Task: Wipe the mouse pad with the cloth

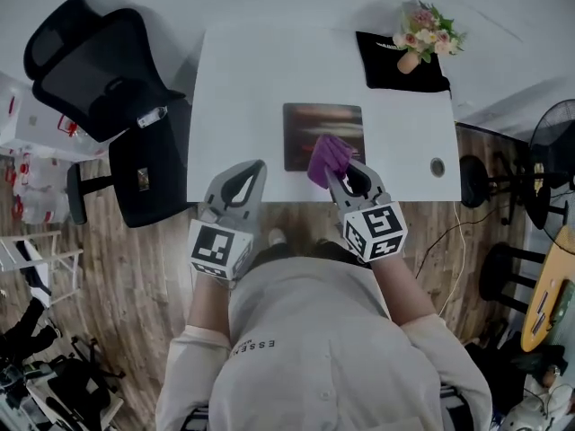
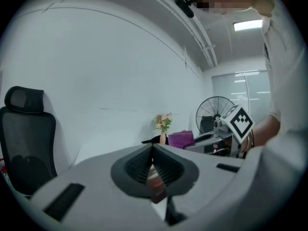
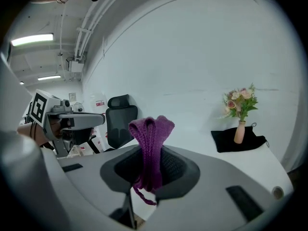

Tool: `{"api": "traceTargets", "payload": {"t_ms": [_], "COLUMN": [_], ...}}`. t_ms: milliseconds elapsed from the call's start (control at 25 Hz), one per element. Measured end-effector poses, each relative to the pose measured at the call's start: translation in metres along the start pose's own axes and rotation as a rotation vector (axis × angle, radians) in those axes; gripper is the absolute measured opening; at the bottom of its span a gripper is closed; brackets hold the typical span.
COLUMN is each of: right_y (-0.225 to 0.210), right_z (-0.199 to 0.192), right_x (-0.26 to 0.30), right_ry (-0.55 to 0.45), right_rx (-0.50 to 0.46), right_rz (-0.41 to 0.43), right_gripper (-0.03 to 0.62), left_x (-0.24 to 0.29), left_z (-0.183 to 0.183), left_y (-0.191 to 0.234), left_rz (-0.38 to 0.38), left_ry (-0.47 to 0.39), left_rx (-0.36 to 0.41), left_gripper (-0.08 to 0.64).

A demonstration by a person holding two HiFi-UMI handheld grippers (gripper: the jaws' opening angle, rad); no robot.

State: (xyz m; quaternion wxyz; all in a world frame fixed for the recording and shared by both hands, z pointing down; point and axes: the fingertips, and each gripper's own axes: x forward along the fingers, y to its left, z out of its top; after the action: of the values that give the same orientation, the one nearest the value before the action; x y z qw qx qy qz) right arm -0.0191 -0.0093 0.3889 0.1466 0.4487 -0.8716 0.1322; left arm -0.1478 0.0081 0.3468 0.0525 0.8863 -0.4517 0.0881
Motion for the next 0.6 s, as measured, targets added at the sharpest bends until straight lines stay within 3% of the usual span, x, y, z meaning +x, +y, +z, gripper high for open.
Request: {"api": "traceTargets", "payload": {"t_ms": [240, 600], "right_y": [-0.016, -0.048], "right_z": [0.006, -0.023], "right_x": [0.05, 0.139], "right_ry": [0.045, 0.304], "right_rx": [-0.006, 0.021], "right_rz": [0.046, 0.175], "right_gripper": [0.092, 0.092], "left_x": [0.037, 0.093], "left_z": [-0.013, -0.024], "left_y": [0.028, 0.065], "left_rz": [-0.004, 0.001], "left_ry": [0.006, 0.042], "left_rx": [-0.025, -0.007], "left_gripper": [0.002, 0.002]}}
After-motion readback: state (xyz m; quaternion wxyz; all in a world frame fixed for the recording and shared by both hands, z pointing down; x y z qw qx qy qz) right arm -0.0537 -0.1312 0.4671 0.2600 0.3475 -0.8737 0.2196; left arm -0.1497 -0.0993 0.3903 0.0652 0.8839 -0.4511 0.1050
